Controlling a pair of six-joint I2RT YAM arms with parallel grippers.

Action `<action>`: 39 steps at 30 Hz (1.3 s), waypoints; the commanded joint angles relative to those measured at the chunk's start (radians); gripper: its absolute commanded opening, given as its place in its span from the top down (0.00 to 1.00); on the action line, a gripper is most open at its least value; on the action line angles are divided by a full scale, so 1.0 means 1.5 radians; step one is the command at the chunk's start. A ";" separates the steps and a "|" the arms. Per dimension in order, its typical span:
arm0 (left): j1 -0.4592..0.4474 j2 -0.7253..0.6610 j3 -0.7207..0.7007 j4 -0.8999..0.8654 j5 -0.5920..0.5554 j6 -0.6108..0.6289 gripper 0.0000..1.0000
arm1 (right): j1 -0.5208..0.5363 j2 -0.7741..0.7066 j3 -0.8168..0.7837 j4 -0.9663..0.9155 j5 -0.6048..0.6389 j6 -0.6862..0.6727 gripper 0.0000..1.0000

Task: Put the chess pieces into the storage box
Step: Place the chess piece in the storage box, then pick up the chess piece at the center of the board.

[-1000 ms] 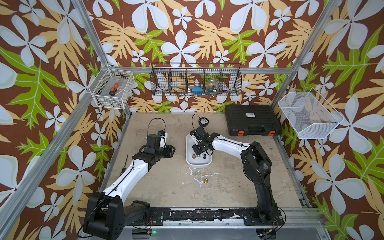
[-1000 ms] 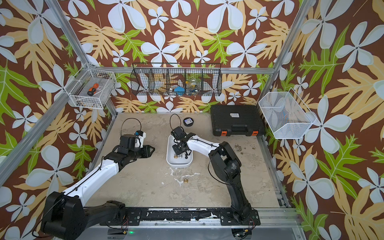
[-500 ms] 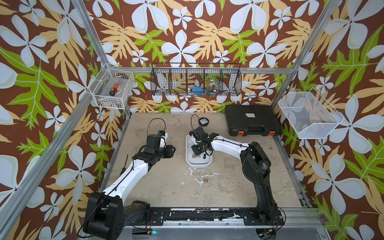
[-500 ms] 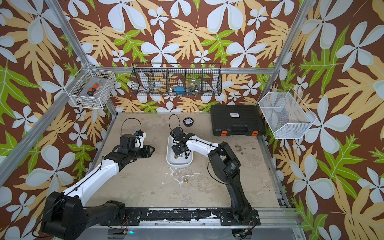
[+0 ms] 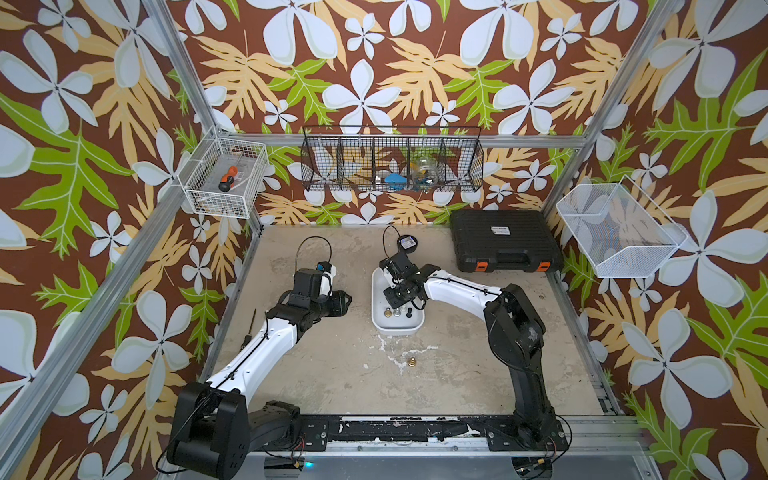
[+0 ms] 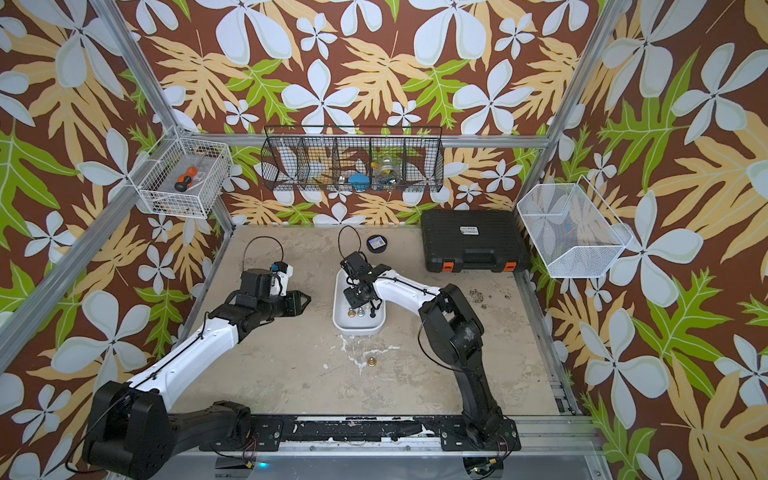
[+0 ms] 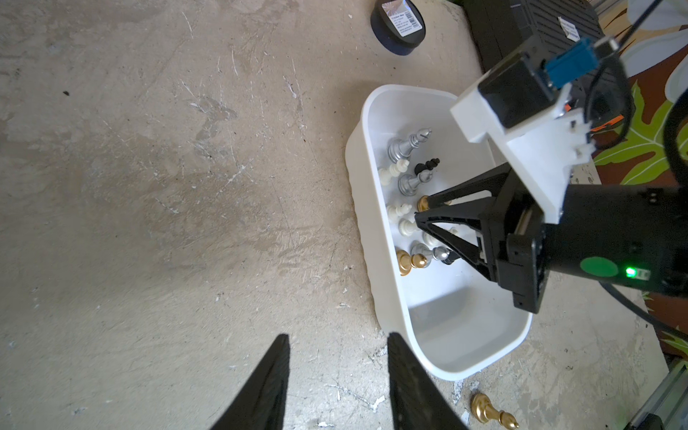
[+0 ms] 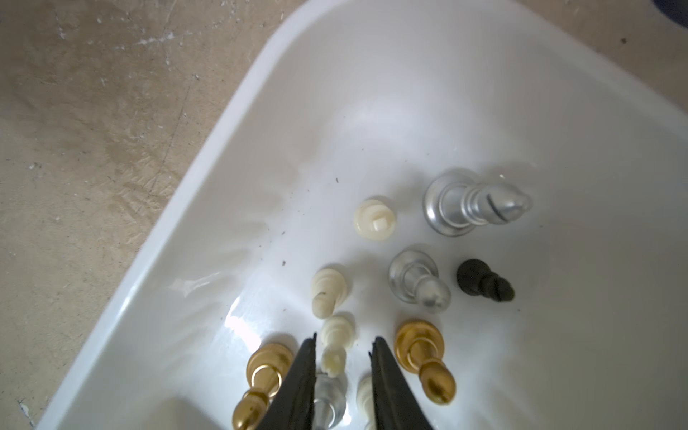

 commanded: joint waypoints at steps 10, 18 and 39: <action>0.001 -0.009 0.003 0.014 0.012 0.013 0.54 | 0.004 -0.156 -0.063 0.010 -0.021 0.015 0.65; -0.225 -0.012 0.123 -0.098 -0.114 0.028 0.51 | -0.006 -0.410 -0.305 0.076 -0.063 0.070 0.56; -0.505 0.220 0.158 -0.093 -0.130 -0.112 0.52 | -0.028 -1.004 -0.977 0.488 0.012 0.107 0.46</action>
